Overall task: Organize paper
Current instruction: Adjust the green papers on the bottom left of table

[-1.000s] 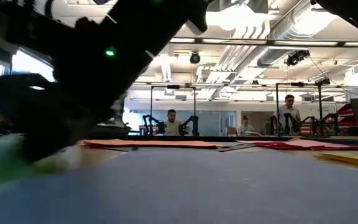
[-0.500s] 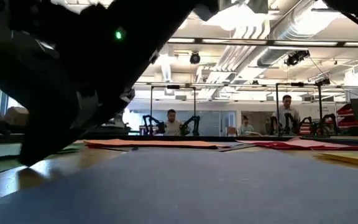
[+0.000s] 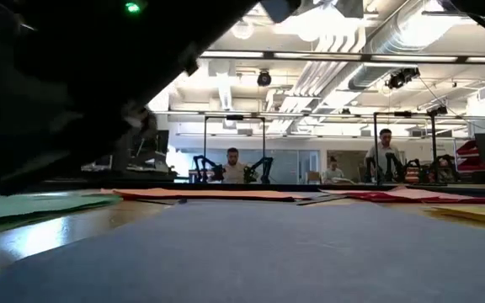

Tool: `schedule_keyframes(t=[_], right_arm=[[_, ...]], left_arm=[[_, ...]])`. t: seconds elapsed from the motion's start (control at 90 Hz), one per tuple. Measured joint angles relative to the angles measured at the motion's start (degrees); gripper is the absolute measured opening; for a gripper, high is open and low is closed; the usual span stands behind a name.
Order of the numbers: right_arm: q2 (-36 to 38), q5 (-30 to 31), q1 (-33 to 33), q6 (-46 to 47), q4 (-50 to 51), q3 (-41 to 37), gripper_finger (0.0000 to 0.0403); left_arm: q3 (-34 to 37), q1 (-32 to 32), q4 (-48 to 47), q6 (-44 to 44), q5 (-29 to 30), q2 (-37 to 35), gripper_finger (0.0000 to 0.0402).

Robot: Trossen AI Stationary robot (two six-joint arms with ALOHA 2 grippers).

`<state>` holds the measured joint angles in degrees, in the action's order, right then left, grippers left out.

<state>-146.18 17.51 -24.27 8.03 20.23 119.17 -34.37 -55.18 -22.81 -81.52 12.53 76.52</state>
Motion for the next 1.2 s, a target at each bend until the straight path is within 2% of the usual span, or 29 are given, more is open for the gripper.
schedule_keyframes(t=[0.211,0.4,0.689,0.756,1.0,1.1,1.2], right_arm=[[0.33,-3.36,-2.36,3.7,3.99,-0.02,0.0193],[-2.73,-3.87,-3.63,4.67,-2.62,0.18,0.0193],[-4.56,-0.32,-3.38,4.57,-17.96,-0.04,0.0193],[-3.69,-0.04,-3.32,4.49,-16.46,-0.04,0.0193],[0.31,5.37,-4.7,3.7,-0.95,0.03,0.0193],[-1.6,3.0,-4.95,3.87,-3.12,0.03,0.0193],[-4.12,3.34,-5.13,3.98,-8.32,0.02,0.0193]], left_arm=[[0.0,0.02,-1.4,-0.94,0.01,0.01,0.0168],[0.0,0.09,-1.26,-0.12,2.37,0.1,0.0168],[0.0,0.25,-0.87,0.22,7.65,0.08,0.0168],[0.0,0.42,-0.83,0.07,8.19,0.08,0.0168],[0.0,0.39,-1.11,-0.87,10.01,0.08,0.0168],[0.0,0.69,-1.01,-0.85,12.89,0.08,0.0168],[0.0,0.96,-1.1,-0.85,13.44,0.08,0.0168]])
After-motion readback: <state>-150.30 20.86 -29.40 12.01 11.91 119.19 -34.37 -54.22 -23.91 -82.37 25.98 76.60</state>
